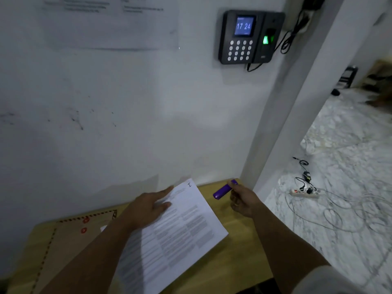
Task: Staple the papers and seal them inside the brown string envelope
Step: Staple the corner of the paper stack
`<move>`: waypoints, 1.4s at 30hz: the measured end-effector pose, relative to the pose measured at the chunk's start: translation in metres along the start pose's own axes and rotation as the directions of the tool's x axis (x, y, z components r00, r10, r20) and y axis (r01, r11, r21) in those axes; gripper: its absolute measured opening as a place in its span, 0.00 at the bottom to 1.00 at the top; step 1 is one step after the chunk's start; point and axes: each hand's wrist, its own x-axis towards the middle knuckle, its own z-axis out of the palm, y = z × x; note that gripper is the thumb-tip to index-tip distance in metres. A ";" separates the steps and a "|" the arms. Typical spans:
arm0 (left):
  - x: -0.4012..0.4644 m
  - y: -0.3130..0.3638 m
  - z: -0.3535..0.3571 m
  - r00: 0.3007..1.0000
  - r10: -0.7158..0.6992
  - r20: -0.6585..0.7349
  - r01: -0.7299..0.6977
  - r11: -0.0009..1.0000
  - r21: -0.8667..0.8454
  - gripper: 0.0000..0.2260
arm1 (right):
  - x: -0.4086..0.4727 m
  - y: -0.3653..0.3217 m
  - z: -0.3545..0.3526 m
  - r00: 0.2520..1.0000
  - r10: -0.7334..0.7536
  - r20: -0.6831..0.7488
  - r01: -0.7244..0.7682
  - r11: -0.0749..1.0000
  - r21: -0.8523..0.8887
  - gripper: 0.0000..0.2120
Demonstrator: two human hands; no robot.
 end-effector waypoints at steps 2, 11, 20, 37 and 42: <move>0.000 0.000 -0.015 1.000 0.008 -0.012 -0.008 0.999 -0.036 0.27 | -0.008 -0.008 0.011 1.000 -0.026 -0.009 0.026 0.999 0.029 0.19; -0.014 -0.006 -0.063 0.992 0.113 -0.050 -0.115 0.992 -0.050 0.25 | -0.054 -0.026 0.052 0.978 -0.064 0.200 0.040 0.992 0.122 0.19; -0.044 -0.020 -0.091 0.981 0.191 -0.027 -0.191 0.982 -0.001 0.26 | -0.107 -0.015 0.087 0.879 -0.089 0.469 0.035 0.992 0.122 0.17; -0.085 -0.043 -0.121 0.964 0.266 -0.025 -0.265 0.964 0.013 0.26 | -0.142 0.014 0.166 0.902 -0.384 0.200 0.419 0.660 -0.623 0.13; -0.089 -0.039 -0.127 0.959 0.284 -0.026 -0.284 0.959 -0.006 0.26 | -0.149 0.012 0.177 0.898 -0.372 0.235 0.432 0.646 -0.630 0.34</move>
